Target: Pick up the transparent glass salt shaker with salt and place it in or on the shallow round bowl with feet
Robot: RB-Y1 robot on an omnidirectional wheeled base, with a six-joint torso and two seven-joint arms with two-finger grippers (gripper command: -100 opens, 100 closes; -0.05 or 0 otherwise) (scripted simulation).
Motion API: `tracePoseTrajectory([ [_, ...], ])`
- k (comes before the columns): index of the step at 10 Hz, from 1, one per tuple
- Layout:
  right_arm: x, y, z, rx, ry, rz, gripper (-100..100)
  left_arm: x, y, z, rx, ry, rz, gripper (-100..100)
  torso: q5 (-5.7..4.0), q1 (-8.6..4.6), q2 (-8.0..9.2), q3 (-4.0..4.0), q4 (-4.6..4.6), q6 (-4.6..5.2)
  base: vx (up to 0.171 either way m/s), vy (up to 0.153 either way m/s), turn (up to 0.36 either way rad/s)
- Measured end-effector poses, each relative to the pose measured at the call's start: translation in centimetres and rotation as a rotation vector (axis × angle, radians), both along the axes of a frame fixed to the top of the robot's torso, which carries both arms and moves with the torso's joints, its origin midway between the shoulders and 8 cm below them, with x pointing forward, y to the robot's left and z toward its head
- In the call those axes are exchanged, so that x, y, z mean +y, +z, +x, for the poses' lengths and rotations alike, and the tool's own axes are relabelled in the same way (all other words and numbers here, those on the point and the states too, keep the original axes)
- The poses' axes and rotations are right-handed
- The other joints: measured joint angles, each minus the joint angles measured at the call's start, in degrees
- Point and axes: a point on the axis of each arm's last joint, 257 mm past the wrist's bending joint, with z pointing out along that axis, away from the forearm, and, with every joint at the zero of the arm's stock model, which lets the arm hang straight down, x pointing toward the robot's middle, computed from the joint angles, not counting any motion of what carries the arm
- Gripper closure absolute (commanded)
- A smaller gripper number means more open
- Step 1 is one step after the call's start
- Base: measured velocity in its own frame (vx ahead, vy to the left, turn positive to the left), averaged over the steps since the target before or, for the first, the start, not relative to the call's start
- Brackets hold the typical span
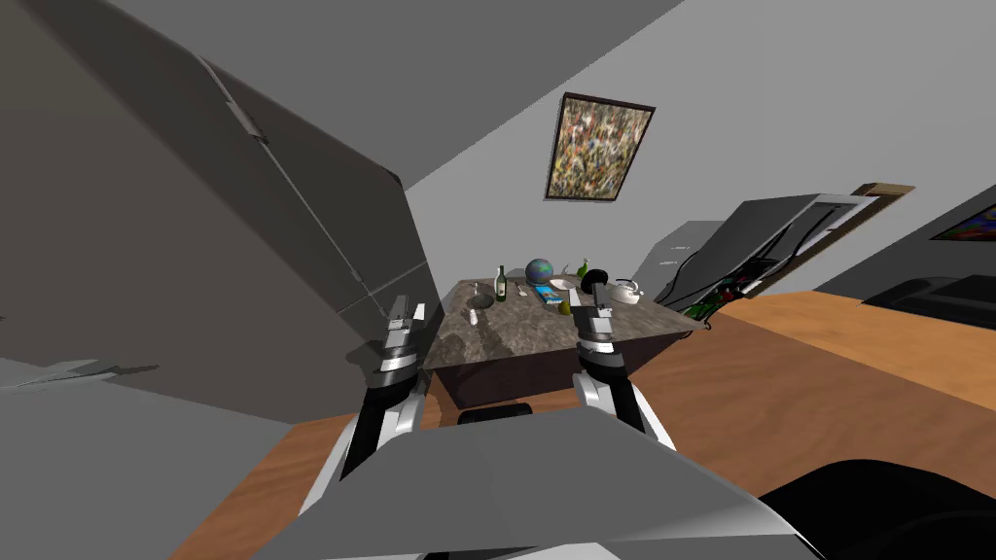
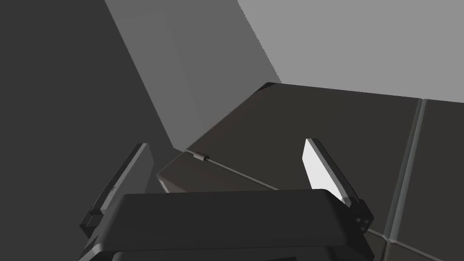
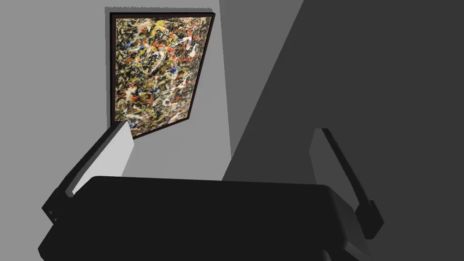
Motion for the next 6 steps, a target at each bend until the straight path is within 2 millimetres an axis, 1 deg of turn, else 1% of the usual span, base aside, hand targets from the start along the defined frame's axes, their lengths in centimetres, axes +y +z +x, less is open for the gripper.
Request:
tracePoseTrajectory([
  [2, 0.0, 0.0, 0.0, 0.000, 0.000, 0.000, 0, -0.3, -0.7, 0.3, 0.022, -0.010, 0.050, -100, 0.01, 0.03, 0.03, 0.02, 0.01, 0.01, -0.011, 0.003, -0.066],
  [4, 0.0, 0.0, 0.0, 0.000, 0.000, 0.000, 0, -0.4, -1.8, 1.0, 0.054, -0.011, 0.114, -100, 0.01, 0.06, 0.06, 0.03, 0.01, 0.01, -0.022, 0.011, -0.087],
  [6, 0.0, 0.0, 0.0, 0.000, 0.000, 0.000, 0, 0.0, -3.7, 2.0, 0.097, 0.002, 0.179, -100, 0.02, 0.10, 0.10, 0.06, 0.02, 0.01, -0.033, 0.027, -0.118],
])
